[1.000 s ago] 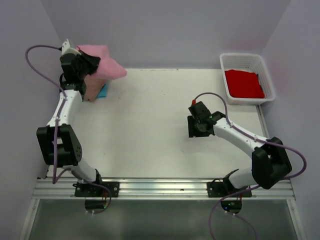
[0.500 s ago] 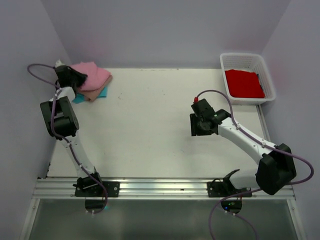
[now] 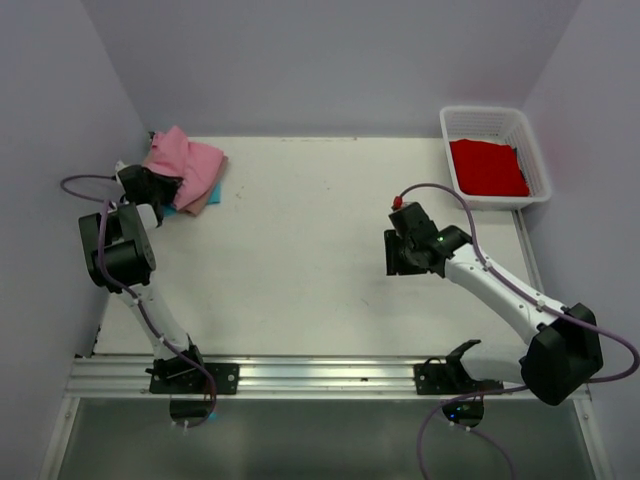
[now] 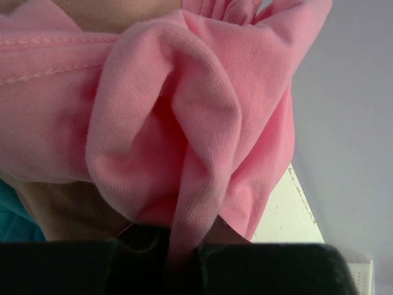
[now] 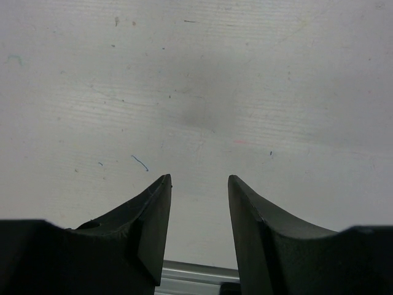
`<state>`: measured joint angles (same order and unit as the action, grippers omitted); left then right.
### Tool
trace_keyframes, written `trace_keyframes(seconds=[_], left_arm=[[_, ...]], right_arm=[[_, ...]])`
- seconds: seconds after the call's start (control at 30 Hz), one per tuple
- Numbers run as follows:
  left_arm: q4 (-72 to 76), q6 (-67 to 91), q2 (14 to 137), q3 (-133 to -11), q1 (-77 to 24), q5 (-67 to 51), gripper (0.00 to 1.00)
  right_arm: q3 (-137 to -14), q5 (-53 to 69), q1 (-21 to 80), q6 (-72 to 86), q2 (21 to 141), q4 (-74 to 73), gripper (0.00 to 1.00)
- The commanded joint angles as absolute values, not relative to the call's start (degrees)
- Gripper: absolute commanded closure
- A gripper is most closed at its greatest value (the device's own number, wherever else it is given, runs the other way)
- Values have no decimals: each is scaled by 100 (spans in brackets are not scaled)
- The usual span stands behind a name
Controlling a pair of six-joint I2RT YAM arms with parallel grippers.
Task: Fold and stack the t-shirts
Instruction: Put the neatly folded tshirt into the corner of the board with the left arm, then smooth out wrinkles on the folded tshirt
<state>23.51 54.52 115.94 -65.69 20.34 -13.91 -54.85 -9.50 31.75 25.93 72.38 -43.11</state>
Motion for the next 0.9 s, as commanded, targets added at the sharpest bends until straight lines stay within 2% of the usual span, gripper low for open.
trace_keyframes(seconds=[0.0,0.07,0.1,0.17,0.2,0.27,0.37,0.47,0.5,0.53,0.57,0.6,0.63,0.67,0.7,0.87], left_arm=[[2862,5563,10989,-6339,2004,-1459,90],[3171,5590,10663,-6127,2013,-1415,83],[3286,5590,10287,-5952,2004,-1267,66],[3130,5564,9811,-5802,2004,-934,46],[2990,5546,9304,-5627,2004,-558,22],[2857,5572,8809,-5441,1986,-239,0],[2742,5537,8131,-5265,1960,122,0],[2900,5388,8182,-5579,1934,-191,0],[2953,5335,8513,-5738,1942,-611,8],[2988,5283,8734,-5922,1942,-885,16],[3049,5230,9015,-6394,1942,-1532,51],[3041,5247,9618,-6642,1942,-1851,77],[3058,5308,9937,-6879,1942,-2124,98],[3024,5457,10236,-7299,1942,-2518,100],[3023,5528,10700,-7425,1942,-2583,100],[2359,5249,11591,-8022,1951,-1962,100]], right_arm=[[-5353,-949,3155,2619,7058,-4272,54],[-5274,-941,3155,2619,7066,-4210,53],[-5247,-923,3155,2619,7075,-4193,53],[-5177,-905,3164,2610,7084,-4131,53],[-5151,-888,3164,2619,7093,-4113,52],[-5098,-826,3155,2628,7110,-4052,51],[-5098,-791,3155,2637,7189,-3964,50],[-5124,-739,3155,2646,7233,-3911,52],[-5133,-730,3155,2654,7233,-3911,53],[-5150,-712,3155,2654,7233,-3902,63],[-5159,-695,3155,2663,7225,-3911,68],[-5150,-694,3155,2672,7190,-3902,75],[-5150,-677,3155,2681,7163,-3894,80],[-5150,-677,3155,2681,7146,-3902,92],[-5150,-703,3155,2707,7128,-3911,96],[-5089,-782,3155,2733,6926,-4121,100]])
